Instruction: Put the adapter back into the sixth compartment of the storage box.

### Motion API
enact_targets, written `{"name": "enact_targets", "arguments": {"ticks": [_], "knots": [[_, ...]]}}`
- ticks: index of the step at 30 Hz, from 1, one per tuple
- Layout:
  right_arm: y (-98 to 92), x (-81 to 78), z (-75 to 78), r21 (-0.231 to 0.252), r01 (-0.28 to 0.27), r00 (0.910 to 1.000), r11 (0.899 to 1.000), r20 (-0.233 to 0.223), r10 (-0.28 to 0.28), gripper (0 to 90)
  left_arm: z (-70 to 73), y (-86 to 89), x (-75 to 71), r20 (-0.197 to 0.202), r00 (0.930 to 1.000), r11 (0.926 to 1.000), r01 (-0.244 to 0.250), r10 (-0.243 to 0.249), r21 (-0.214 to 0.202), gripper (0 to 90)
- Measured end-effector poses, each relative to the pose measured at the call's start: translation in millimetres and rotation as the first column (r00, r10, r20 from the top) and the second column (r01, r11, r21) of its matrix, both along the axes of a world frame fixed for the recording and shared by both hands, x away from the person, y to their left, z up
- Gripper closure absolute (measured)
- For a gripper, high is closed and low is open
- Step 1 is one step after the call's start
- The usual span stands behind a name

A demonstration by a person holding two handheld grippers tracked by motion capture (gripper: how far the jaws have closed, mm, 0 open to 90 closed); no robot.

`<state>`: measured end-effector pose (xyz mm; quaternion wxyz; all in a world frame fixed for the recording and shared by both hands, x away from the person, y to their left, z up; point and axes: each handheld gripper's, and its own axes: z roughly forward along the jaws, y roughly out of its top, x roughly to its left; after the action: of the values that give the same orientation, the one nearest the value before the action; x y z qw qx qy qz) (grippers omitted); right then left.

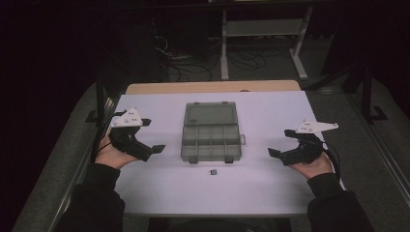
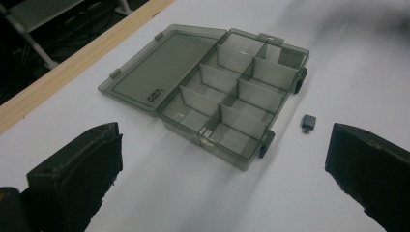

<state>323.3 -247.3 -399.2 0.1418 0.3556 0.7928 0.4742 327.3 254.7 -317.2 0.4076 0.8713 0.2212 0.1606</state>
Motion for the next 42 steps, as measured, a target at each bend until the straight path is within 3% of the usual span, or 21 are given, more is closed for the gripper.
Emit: {"name": "enact_targets", "arguments": {"ticks": [23,35,42], "knots": [[2.5,-0.3,-0.4,-0.004,-0.019,0.9998,1.0,-0.007,0.019,0.0,-8.7,-40.4,8.2,-0.031,0.9955,0.9938,0.092,-0.09,0.063,0.0],[3.8,-0.3,-0.5,-0.008,-0.03,0.9994,1.0,-0.02,0.03,0.0,-16.7,-62.4,9.2,-0.051,0.9885,0.986,0.146,-0.142,0.08,0.0],[3.4,-1.1,0.4,-0.006,-0.029,0.9994,1.0,-0.018,0.029,0.0,-28.4,-74.8,9.4,-0.082,0.9825,0.9814,0.174,-0.167,0.081,0.0]]}}
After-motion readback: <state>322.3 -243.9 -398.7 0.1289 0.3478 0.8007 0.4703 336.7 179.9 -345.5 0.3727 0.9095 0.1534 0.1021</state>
